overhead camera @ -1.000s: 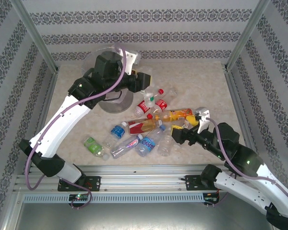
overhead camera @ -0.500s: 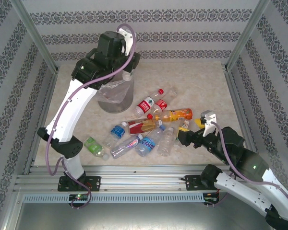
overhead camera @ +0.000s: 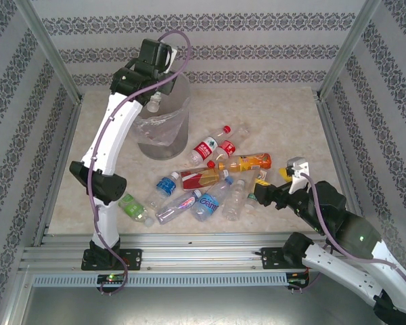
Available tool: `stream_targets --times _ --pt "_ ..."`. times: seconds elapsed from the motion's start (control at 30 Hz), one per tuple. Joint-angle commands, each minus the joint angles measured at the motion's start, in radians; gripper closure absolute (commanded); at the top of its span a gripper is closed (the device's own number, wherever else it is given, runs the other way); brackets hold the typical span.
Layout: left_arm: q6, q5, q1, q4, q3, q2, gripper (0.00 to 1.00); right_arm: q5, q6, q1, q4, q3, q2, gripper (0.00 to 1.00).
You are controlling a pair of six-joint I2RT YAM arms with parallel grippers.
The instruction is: Put the plastic bottles in the bin
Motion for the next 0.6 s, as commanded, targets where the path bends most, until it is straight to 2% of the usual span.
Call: stream_targets --times 0.0,0.57 --pt "0.030 0.026 0.027 -0.057 0.036 0.040 0.45 0.050 0.012 0.010 -0.016 -0.010 -0.014 0.09" --pt "0.006 0.150 0.047 -0.146 0.004 0.201 0.44 0.076 0.025 0.010 -0.034 -0.024 -0.038 0.09"
